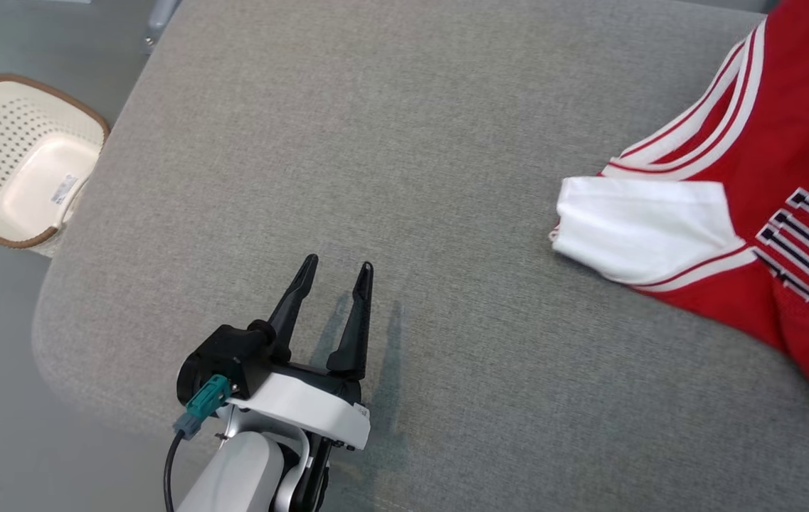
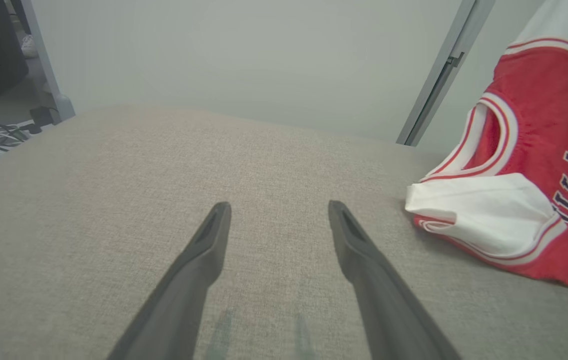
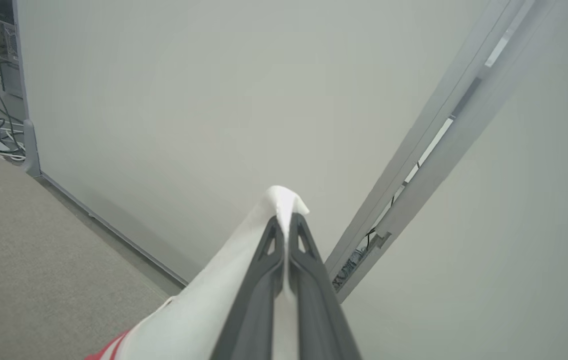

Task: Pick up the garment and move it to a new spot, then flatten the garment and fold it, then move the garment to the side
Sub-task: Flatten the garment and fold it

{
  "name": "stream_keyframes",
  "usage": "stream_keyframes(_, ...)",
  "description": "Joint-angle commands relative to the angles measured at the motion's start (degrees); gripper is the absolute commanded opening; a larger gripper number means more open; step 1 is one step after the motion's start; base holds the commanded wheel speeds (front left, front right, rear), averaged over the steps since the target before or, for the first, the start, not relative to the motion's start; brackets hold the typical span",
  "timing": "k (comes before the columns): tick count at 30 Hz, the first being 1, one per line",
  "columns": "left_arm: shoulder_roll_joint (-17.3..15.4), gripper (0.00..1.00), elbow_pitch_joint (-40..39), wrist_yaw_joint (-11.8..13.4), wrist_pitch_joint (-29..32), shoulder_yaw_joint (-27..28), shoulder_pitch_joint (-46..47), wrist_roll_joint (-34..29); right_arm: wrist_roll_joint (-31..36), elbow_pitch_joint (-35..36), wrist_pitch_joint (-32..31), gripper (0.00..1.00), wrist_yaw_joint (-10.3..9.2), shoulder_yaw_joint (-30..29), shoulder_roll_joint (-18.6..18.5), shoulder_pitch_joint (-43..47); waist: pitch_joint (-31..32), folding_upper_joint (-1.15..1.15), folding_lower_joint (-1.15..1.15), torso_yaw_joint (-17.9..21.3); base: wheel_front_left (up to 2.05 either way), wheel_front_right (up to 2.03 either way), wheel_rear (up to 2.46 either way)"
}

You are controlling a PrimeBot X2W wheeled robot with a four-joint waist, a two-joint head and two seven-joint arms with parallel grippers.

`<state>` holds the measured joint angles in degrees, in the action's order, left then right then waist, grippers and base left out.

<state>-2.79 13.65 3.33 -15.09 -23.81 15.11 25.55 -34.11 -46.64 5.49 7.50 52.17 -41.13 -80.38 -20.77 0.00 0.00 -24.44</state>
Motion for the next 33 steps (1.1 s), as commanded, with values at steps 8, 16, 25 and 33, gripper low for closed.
stream_keyframes(8,-0.22,1.00,-1.28,1.45,-0.10,-2.70,1.55,2.82,4.56,-7.47,3.07,0.00,-0.02,4.79,5.42,-7.57,-2.46,0.00,0.00,-5.60,0.00,0.00,0.00)
stream_keyframes(16,-0.24,1.00,-1.15,2.26,-0.10,-2.67,1.74,2.58,-0.60,-13.07,-0.55,1.00,-0.02,9.23,8.20,-3.38,-1.85,0.00,0.00,-4.76,0.00,0.00,0.00)
stream_keyframes(25,-0.23,1.00,-0.15,1.26,-0.10,0.49,2.56,-0.66,-6.60,-12.73,2.48,1.00,-0.03,11.07,8.99,1.07,1.15,0.00,0.00,1.77,0.00,0.00,0.00)
stream_keyframes(33,-0.26,1.00,1.06,-0.06,-0.10,4.94,2.82,-4.05,-12.33,-9.82,8.48,1.00,-0.02,9.64,9.38,7.47,5.66,0.00,0.00,10.79,0.00,0.00,0.00)
